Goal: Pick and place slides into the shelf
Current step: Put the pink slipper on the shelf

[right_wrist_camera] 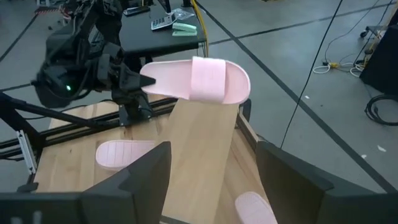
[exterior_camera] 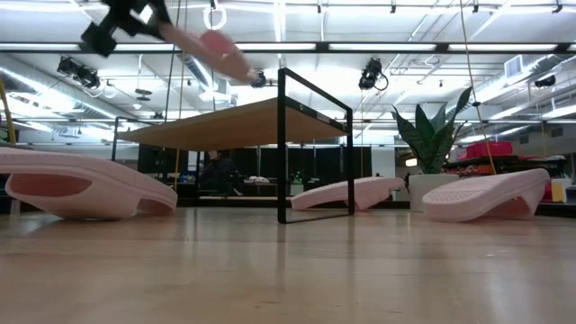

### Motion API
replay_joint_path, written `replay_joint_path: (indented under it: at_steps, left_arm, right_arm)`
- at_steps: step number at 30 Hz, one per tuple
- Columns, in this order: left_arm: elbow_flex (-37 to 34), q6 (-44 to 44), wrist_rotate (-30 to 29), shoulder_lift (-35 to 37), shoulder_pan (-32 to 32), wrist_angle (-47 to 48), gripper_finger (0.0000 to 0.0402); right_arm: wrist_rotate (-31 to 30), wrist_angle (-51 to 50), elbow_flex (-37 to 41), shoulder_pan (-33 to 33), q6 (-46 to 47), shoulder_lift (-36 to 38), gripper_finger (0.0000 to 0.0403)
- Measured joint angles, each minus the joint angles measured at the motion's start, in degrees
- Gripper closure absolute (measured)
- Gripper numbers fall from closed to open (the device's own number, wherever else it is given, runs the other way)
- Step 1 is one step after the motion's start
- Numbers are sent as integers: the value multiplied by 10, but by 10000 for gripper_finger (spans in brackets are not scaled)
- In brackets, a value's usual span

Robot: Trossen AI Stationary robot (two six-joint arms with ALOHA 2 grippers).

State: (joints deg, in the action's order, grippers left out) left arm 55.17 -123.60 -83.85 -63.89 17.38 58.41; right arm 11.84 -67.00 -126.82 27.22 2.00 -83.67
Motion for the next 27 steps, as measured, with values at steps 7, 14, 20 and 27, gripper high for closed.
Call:
replay_joint_path:
  at_steps: [7,14,20,27]
  left_arm:
    - [-63,-3,-6,15,-20,-24,326]
    - [-103,-12,-1,18,-35,-21,326]
    - [-137,-34,10,18,-38,-36,326]
    - [-174,-45,28,18,-45,-55,326]
  right_arm:
    - [0,1,0,0,26,-2,163]
    - [0,0,0,-1,52,-12,165]
    - [-2,-2,0,-9,68,-27,165]
    - [-14,-2,0,-28,83,-49,168]
